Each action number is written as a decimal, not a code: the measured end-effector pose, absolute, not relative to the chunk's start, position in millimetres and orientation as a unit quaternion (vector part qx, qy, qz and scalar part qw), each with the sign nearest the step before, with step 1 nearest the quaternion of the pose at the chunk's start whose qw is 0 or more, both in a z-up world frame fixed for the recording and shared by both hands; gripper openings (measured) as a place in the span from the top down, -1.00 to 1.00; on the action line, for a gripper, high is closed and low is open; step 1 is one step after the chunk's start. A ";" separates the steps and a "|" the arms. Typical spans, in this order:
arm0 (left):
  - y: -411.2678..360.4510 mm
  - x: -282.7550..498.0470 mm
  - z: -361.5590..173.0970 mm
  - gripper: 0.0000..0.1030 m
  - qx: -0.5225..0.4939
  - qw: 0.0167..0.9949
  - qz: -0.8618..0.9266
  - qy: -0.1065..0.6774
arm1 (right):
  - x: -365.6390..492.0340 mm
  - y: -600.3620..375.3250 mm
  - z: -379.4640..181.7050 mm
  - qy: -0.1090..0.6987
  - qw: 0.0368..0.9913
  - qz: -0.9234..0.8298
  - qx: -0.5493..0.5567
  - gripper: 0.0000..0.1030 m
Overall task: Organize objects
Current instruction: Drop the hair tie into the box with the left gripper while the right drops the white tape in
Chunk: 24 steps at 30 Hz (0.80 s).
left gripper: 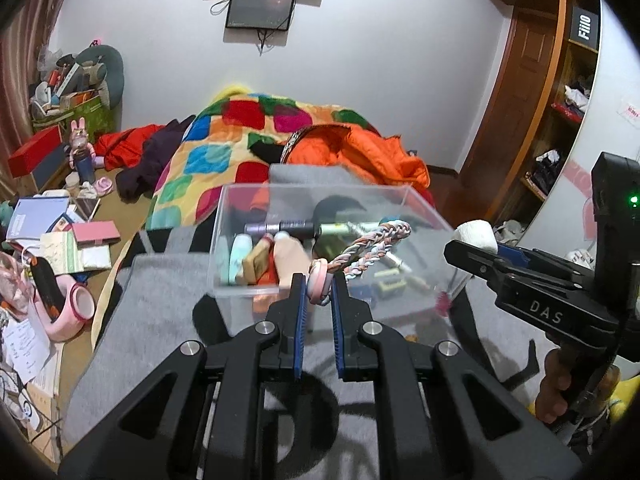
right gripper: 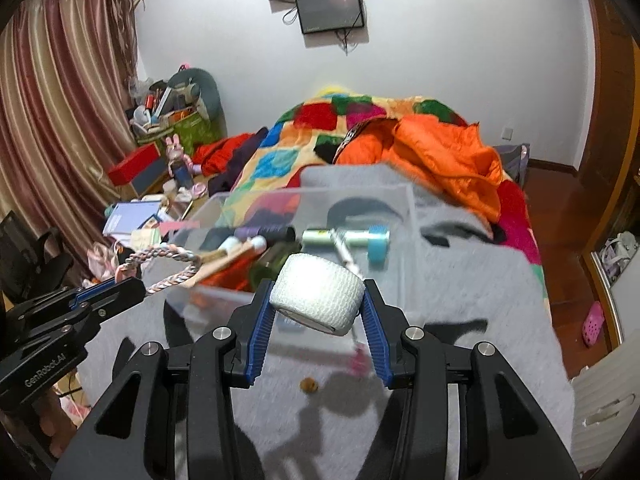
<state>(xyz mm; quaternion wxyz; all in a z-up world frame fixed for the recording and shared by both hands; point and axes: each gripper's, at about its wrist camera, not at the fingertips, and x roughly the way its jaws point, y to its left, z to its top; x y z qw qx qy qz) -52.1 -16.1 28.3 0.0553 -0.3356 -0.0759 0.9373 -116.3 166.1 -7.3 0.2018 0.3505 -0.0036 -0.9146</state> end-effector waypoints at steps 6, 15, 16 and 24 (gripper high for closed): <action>-18.5 -66.1 34.4 0.79 -0.326 0.051 0.941 -0.075 | -129.9 170.8 -5.1 -0.015 0.194 -0.917 0.348 0.24; -16.5 -96.3 14.4 0.79 -0.352 0.051 0.932 -0.072 | -146.7 165.7 -20.8 -0.008 0.194 -0.909 0.368 0.24; -15.6 -99.7 11.1 0.79 -0.356 0.052 0.930 -0.071 | -148.0 164.9 -23.3 -0.007 0.195 -0.908 0.371 0.24; -7.7 -118.4 -8.5 0.79 -0.379 0.058 0.922 -0.059 | -154.7 159.1 -38.1 0.003 0.199 -0.898 0.392 0.23</action>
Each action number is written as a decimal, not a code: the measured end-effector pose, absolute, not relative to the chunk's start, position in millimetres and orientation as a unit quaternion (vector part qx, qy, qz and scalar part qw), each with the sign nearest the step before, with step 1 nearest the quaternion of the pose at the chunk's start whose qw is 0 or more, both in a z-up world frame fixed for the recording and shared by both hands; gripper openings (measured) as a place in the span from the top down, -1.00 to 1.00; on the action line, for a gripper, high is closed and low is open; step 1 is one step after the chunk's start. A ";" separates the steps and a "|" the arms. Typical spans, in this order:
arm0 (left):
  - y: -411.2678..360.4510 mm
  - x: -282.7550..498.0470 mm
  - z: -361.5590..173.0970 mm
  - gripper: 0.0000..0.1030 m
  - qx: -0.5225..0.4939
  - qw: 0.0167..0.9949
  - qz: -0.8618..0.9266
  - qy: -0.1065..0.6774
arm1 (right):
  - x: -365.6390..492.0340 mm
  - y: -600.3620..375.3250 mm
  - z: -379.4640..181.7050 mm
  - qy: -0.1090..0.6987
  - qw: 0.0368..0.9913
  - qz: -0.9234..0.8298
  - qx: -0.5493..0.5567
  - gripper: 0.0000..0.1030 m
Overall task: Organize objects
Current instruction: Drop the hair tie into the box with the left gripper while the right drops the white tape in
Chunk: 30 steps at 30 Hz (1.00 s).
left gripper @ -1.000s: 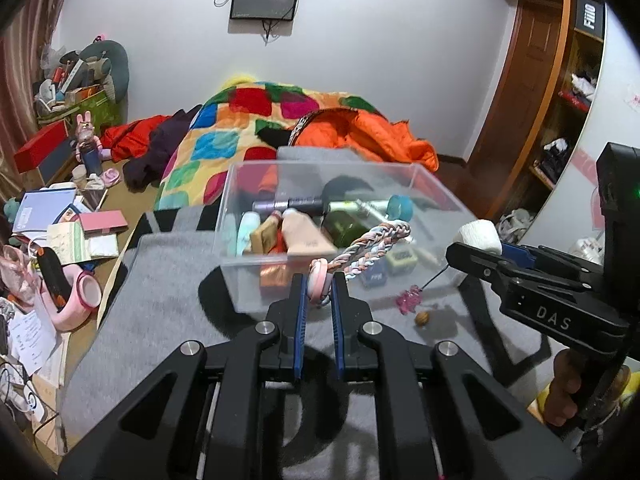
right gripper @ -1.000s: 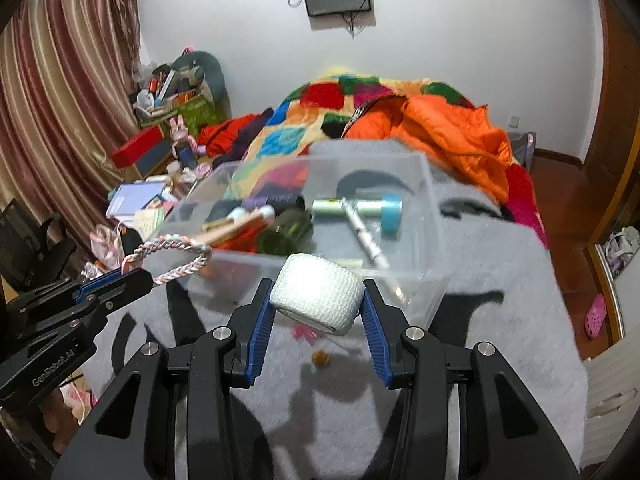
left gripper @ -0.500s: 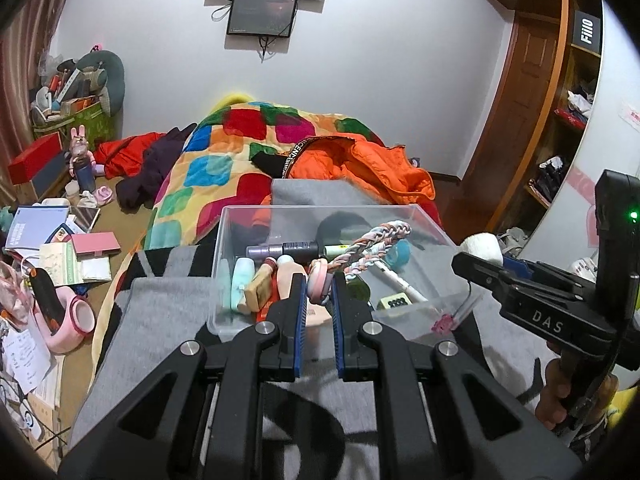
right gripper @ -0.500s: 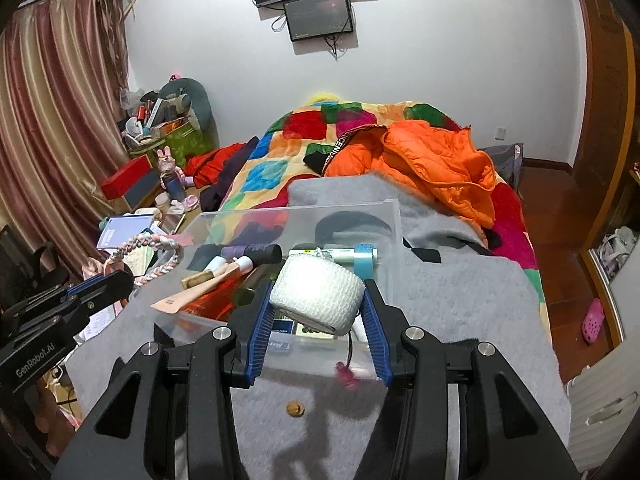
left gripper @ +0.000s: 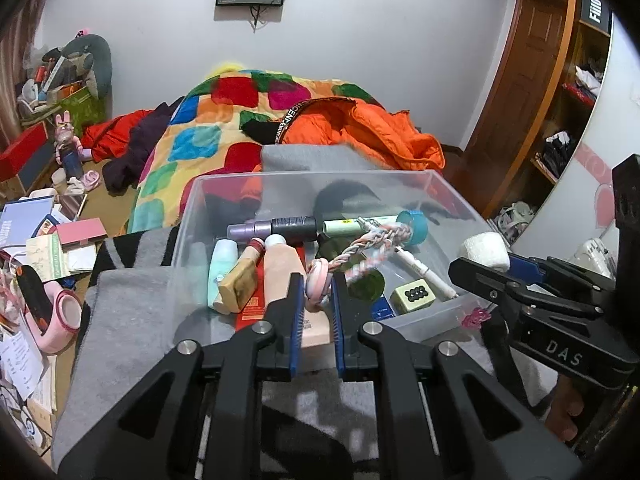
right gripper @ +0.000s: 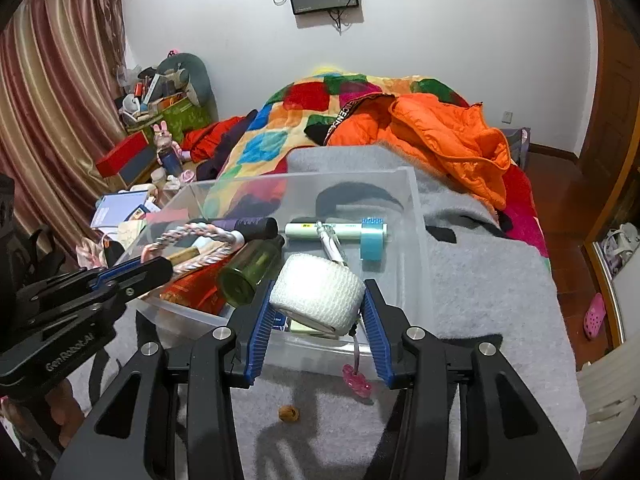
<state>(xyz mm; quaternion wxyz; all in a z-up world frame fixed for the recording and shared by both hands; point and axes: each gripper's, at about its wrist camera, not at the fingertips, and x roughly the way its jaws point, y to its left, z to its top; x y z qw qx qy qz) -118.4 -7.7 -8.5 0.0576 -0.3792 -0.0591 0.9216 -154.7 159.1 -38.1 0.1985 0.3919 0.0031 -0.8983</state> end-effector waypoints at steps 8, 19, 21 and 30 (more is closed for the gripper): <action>-6.0 -121.2 -10.1 0.67 -0.379 0.058 0.922 -0.054 | -157.3 156.2 -39.3 0.009 0.196 -0.898 0.394 -0.07; 0.4 -100.3 4.6 0.27 -0.355 0.061 0.932 -0.036 | -144.5 164.3 -31.5 0.017 0.191 -0.903 0.384 -0.09; 3.3 -93.5 9.3 0.17 -0.348 0.062 0.935 -0.031 | -140.1 167.8 -28.0 0.022 0.184 -0.906 0.380 -0.09; 24.8 -73.1 4.6 0.01 -0.364 0.091 0.927 -0.029 | -124.3 196.9 -26.5 0.014 0.158 -0.912 0.379 -0.09</action>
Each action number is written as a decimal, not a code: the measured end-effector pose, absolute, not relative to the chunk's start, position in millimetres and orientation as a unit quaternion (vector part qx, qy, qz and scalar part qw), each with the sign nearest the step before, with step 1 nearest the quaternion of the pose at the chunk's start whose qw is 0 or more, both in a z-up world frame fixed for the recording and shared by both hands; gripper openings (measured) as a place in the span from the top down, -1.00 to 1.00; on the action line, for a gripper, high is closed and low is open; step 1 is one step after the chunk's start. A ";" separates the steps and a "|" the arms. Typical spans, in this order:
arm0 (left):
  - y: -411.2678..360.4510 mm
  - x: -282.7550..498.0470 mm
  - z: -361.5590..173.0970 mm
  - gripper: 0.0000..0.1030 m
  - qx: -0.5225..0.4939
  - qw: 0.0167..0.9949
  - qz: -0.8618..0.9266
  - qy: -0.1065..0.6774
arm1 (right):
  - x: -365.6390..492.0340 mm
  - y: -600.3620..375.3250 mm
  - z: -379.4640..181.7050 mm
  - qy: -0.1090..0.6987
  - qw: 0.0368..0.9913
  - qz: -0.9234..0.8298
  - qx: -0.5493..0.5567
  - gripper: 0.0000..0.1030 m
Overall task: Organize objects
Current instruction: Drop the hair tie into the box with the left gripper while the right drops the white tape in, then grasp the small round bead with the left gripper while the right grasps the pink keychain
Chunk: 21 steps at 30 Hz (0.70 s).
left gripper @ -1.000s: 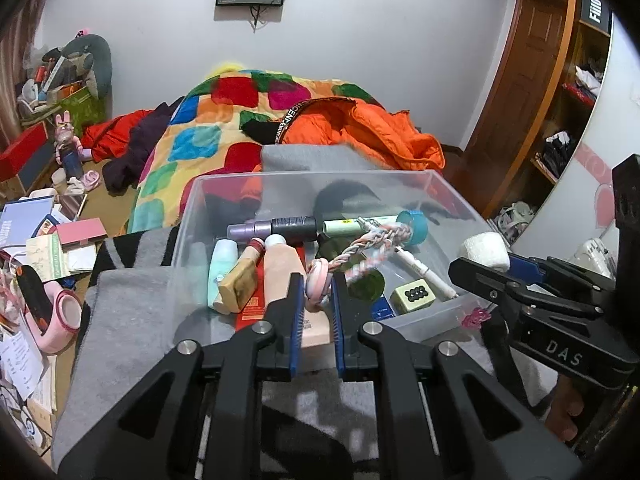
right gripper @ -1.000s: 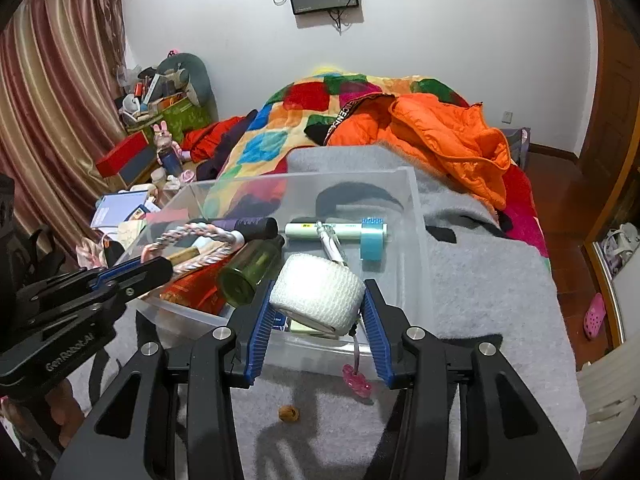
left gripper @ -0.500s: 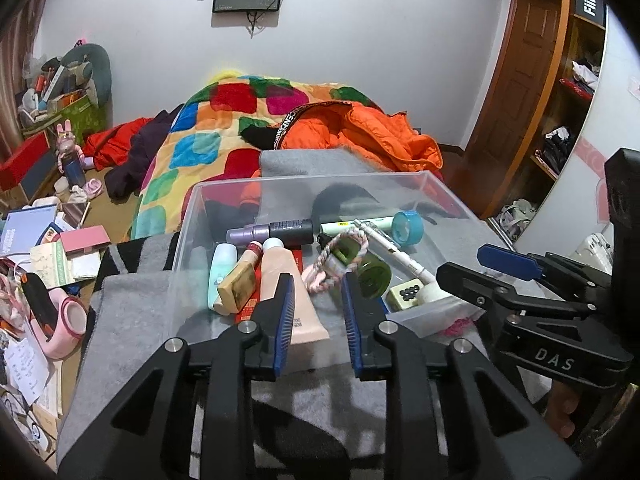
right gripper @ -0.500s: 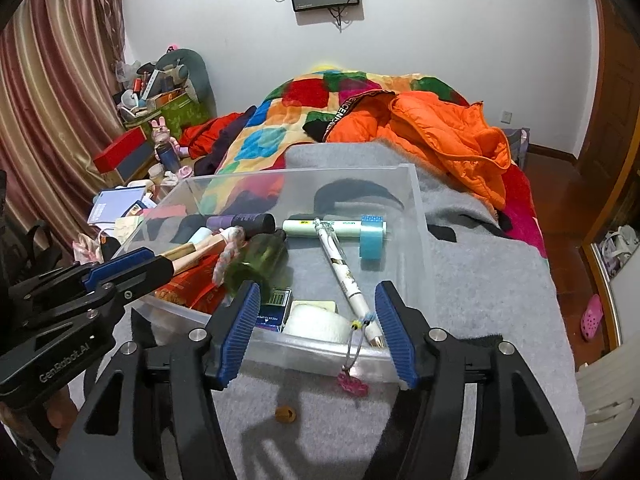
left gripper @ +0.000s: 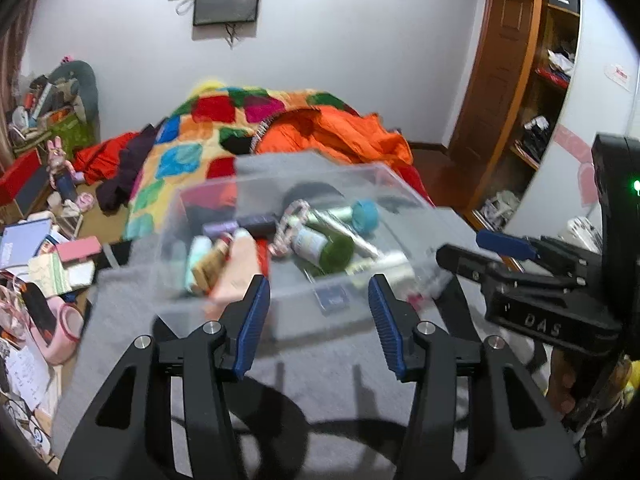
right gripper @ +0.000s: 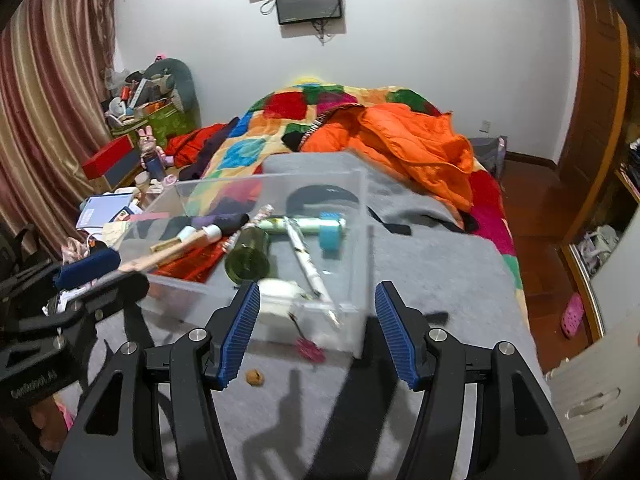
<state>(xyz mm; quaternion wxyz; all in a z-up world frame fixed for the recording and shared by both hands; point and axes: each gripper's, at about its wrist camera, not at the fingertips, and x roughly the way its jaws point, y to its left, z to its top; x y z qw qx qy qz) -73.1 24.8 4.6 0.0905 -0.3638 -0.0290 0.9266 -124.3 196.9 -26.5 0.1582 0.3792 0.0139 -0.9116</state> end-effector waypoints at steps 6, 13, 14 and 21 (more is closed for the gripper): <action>43.7 -70.2 -25.2 0.01 -0.409 0.120 0.904 -0.035 | -119.5 204.2 -44.2 0.022 0.151 -0.903 0.401 -0.09; 61.1 -78.9 -57.8 0.04 -0.455 0.145 0.878 -0.039 | -120.2 211.8 -64.7 0.012 0.149 -0.893 0.425 -0.09; 64.0 -80.7 -59.9 0.10 -0.457 0.150 0.876 -0.038 | -120.8 212.7 -65.6 0.010 0.149 -0.892 0.426 -0.09; 81.2 -87.1 -69.0 0.78 -0.462 0.160 0.872 -0.010 | -121.4 215.0 -70.8 0.000 0.161 -0.887 0.432 -0.07</action>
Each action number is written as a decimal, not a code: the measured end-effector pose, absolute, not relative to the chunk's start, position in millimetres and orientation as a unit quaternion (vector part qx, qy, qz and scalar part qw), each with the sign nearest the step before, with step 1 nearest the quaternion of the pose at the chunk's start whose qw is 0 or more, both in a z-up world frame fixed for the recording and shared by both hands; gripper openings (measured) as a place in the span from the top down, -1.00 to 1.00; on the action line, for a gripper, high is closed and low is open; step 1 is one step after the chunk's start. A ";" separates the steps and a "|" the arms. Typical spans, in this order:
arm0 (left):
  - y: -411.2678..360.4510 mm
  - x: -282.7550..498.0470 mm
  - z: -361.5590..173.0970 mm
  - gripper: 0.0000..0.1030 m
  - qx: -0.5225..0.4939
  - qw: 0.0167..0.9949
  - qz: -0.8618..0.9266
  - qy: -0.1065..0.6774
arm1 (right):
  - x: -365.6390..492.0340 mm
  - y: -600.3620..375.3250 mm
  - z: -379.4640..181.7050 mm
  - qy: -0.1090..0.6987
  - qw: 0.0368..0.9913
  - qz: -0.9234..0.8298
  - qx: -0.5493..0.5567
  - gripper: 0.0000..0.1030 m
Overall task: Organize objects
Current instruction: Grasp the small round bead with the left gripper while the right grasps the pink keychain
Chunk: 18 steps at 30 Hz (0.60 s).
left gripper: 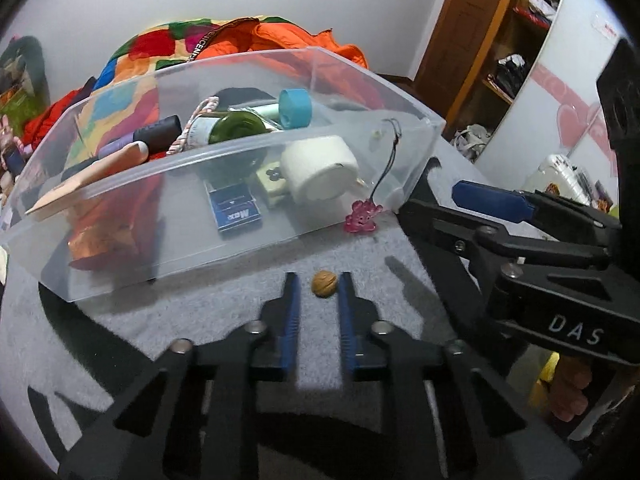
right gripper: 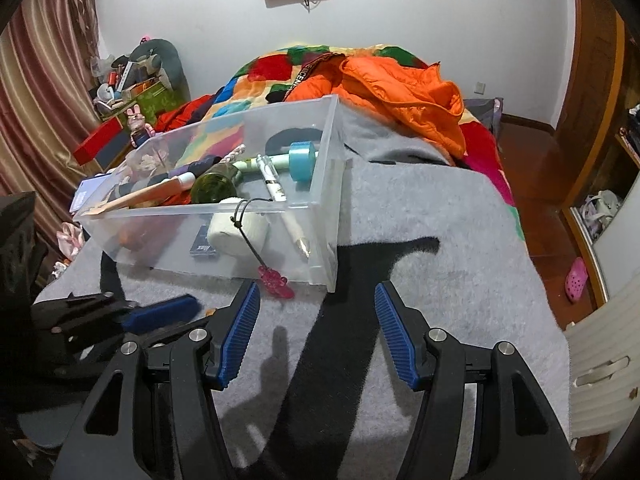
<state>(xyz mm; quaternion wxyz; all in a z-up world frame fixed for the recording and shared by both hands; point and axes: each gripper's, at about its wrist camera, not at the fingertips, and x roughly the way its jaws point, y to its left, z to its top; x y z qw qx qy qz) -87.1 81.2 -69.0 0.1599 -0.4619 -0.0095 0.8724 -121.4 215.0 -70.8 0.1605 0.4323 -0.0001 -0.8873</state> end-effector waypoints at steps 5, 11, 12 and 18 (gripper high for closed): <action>76.6 -83.9 -66.9 0.78 -0.450 0.156 0.879 -0.011 | -123.2 206.0 -78.8 -0.007 0.176 -0.878 0.445 0.10; 52.5 -80.8 -66.5 0.78 -0.449 0.139 0.882 -0.043 | -126.7 192.3 -86.5 -0.006 0.176 -0.872 0.456 0.24; 47.8 -79.9 -66.3 0.78 -0.448 0.137 0.882 -0.047 | -128.1 189.5 -87.5 -0.007 0.176 -0.871 0.458 0.24; 30.2 -75.8 -63.7 0.78 -0.442 0.129 0.886 -0.060 | -134.1 171.9 -94.2 0.005 0.153 -0.870 0.468 0.27</action>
